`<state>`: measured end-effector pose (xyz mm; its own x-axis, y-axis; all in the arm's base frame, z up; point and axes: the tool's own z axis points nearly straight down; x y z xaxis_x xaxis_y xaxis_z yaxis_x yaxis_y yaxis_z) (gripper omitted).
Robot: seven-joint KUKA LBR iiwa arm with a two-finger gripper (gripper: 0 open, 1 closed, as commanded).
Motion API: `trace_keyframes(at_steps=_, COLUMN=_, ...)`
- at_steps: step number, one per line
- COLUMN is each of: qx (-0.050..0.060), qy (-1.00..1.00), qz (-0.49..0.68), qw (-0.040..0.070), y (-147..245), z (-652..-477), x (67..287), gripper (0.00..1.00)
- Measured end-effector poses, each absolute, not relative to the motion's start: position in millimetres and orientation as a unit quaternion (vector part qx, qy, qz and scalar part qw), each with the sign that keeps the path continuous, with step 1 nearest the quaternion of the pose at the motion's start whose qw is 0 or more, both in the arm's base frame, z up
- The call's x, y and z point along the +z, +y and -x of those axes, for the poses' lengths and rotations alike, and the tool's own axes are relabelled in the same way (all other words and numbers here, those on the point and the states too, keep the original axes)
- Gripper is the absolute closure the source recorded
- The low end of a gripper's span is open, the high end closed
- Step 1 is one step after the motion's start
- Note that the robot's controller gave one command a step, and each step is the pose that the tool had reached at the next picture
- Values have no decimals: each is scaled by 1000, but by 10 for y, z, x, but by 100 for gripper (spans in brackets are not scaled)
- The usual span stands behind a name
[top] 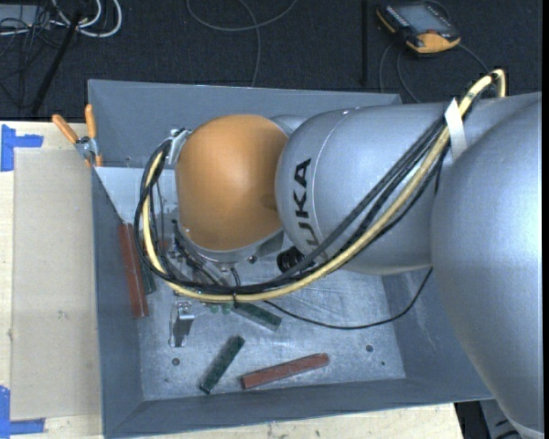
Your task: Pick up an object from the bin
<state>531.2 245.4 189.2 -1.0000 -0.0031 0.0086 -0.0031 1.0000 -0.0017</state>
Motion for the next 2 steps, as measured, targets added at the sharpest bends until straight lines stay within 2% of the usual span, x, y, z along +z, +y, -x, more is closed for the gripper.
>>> trace_keyframes(at_steps=1, qx=0, qy=-1000, qz=0, qw=1, y=2442, z=-5332, x=1940, gripper=0)
trace_keyframes(at_steps=2, qx=0, qy=-999, qz=-38, qw=-1, y=2268, z=-5176, x=1432, gripper=0)
